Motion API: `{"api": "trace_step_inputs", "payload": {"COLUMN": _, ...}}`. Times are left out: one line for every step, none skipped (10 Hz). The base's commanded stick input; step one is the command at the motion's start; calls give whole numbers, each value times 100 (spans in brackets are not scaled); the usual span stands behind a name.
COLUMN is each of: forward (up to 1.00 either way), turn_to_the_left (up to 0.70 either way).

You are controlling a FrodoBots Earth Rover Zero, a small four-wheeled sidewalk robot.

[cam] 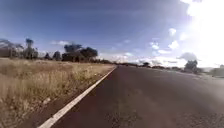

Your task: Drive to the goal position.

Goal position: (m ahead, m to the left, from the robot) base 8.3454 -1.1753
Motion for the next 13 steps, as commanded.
{"api": "trace_step_inputs", "payload": {"forward": 50, "turn_to_the_left": 0}}
{"api": "trace_step_inputs", "payload": {"forward": 50, "turn_to_the_left": 0}}
{"api": "trace_step_inputs", "payload": {"forward": 50, "turn_to_the_left": 0}}
{"api": "trace_step_inputs", "payload": {"forward": 50, "turn_to_the_left": -25}}
{"api": "trace_step_inputs", "payload": {"forward": 50, "turn_to_the_left": -50}}
{"api": "trace_step_inputs", "payload": {"forward": 50, "turn_to_the_left": -50}}
{"api": "trace_step_inputs", "payload": {"forward": 50, "turn_to_the_left": -50}}
{"api": "trace_step_inputs", "payload": {"forward": 50, "turn_to_the_left": -50}}
{"api": "trace_step_inputs", "payload": {"forward": 50, "turn_to_the_left": -50}}
{"api": "trace_step_inputs", "payload": {"forward": 50, "turn_to_the_left": -25}}
{"api": "trace_step_inputs", "payload": {"forward": 50, "turn_to_the_left": 0}}
{"api": "trace_step_inputs", "payload": {"forward": 50, "turn_to_the_left": 0}}
{"api": "trace_step_inputs", "payload": {"forward": 50, "turn_to_the_left": 0}}
